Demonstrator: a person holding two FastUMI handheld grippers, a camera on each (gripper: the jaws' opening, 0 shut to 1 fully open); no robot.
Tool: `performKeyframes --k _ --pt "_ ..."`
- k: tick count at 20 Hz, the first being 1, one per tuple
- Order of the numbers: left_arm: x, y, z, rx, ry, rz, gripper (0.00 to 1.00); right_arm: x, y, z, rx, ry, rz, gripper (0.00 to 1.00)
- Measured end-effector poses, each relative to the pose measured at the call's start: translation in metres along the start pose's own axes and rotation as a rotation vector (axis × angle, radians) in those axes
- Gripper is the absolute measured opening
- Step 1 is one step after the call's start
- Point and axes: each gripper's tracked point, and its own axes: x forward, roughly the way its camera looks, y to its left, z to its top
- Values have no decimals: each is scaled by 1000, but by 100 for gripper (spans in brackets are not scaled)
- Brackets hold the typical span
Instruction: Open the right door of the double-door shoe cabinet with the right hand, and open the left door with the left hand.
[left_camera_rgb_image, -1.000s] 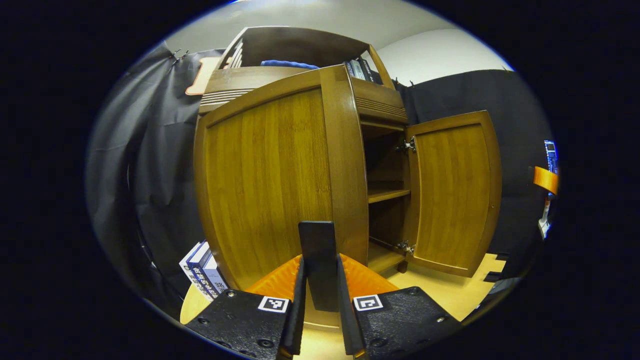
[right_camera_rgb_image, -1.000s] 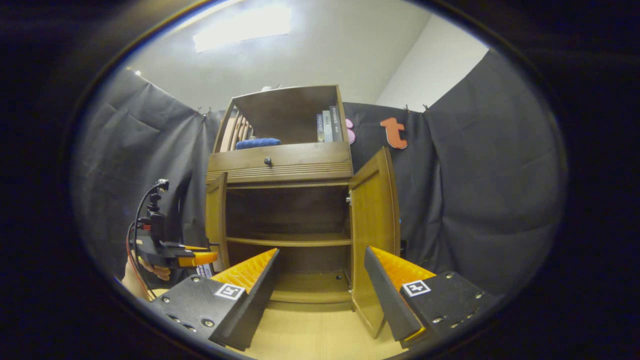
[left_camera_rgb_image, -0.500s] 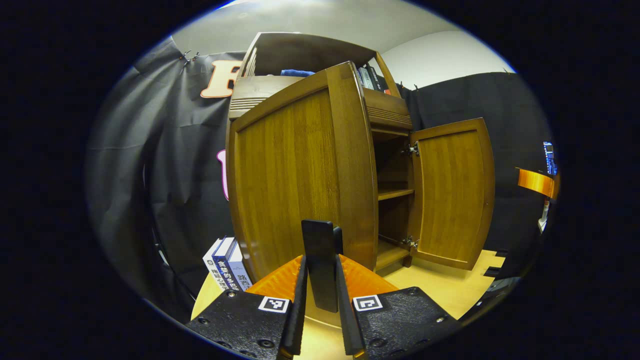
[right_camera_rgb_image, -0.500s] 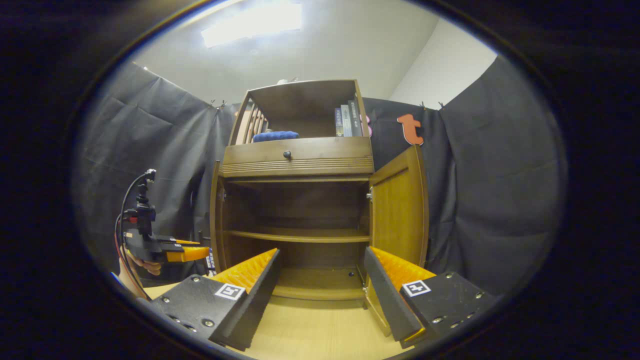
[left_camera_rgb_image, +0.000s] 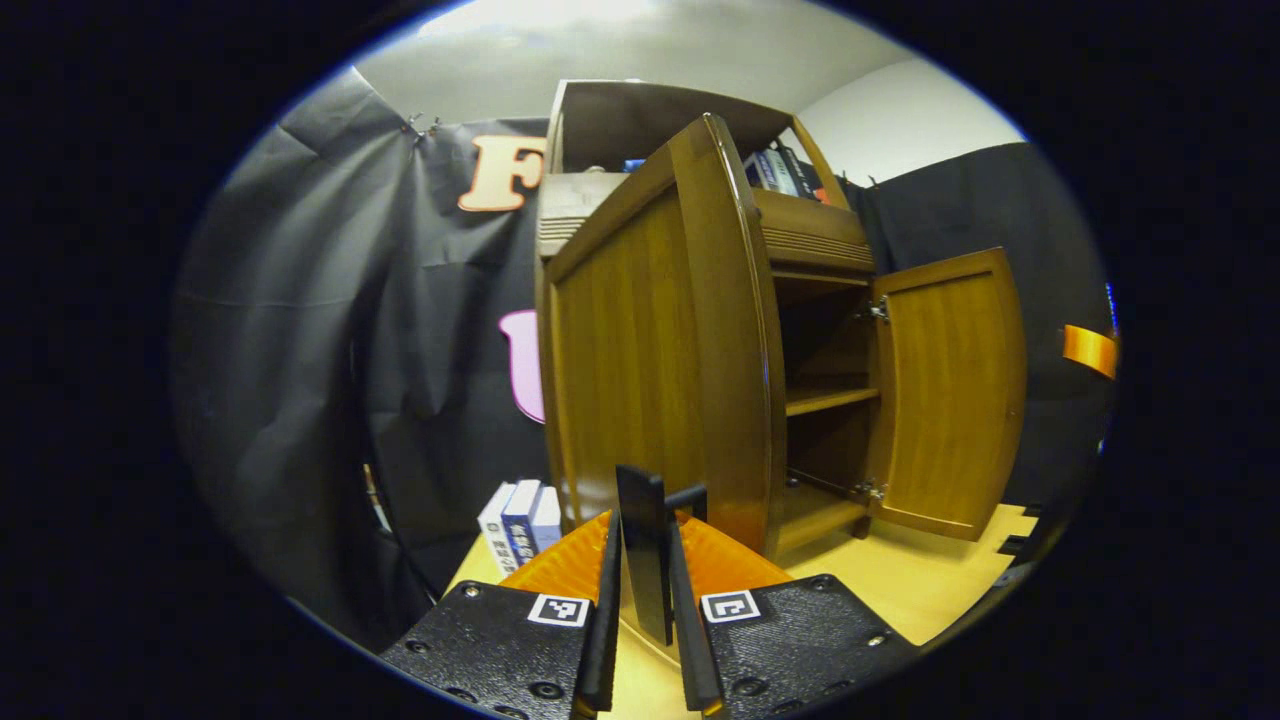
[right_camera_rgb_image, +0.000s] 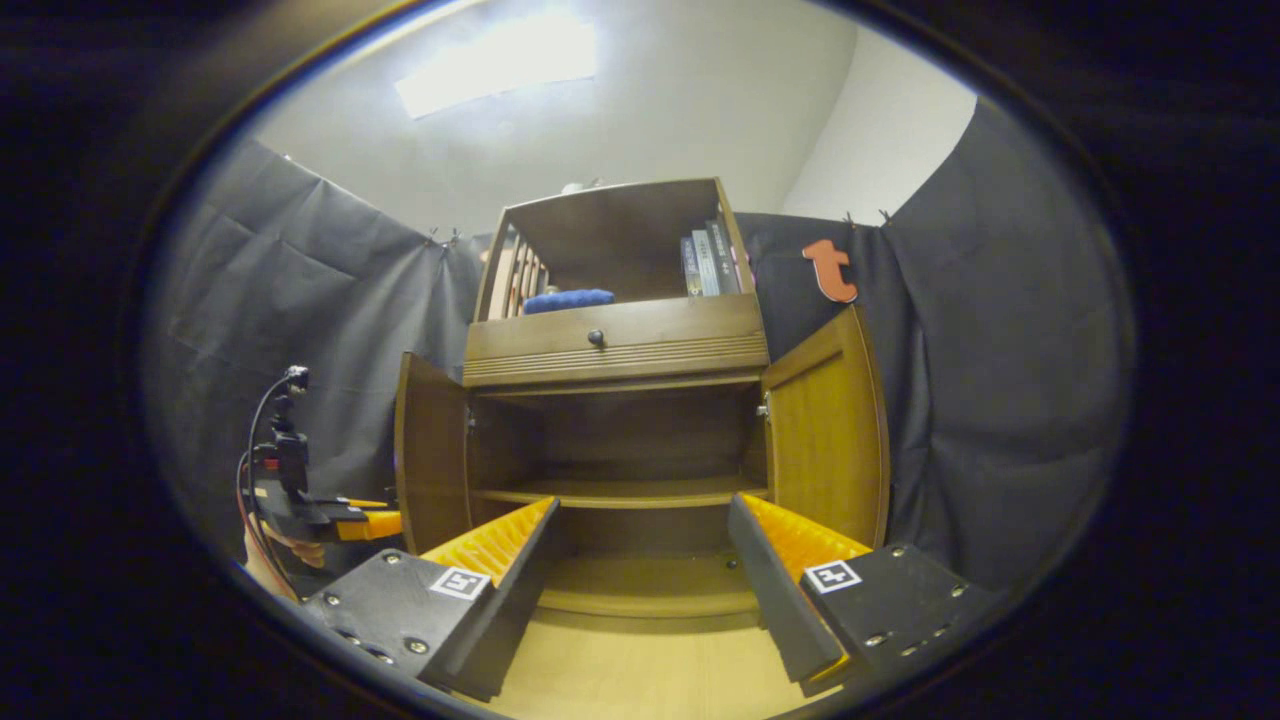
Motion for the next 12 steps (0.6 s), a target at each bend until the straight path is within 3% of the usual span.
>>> performKeyframes --k 4,5,6,12 --pt "-2 24 -5 1 23 55 22 -2 8 2 -20 -2 14 94" --pt "-4 34 -5 12 23 78 19 -2 9 1 -24 -3 19 99" --pt "-6 36 -3 6 16 75 14 -1 9 1 -23 -5 21 94" --pt "-7 61 -9 -48 51 19 7 2 16 -3 -11 -11 41 94"
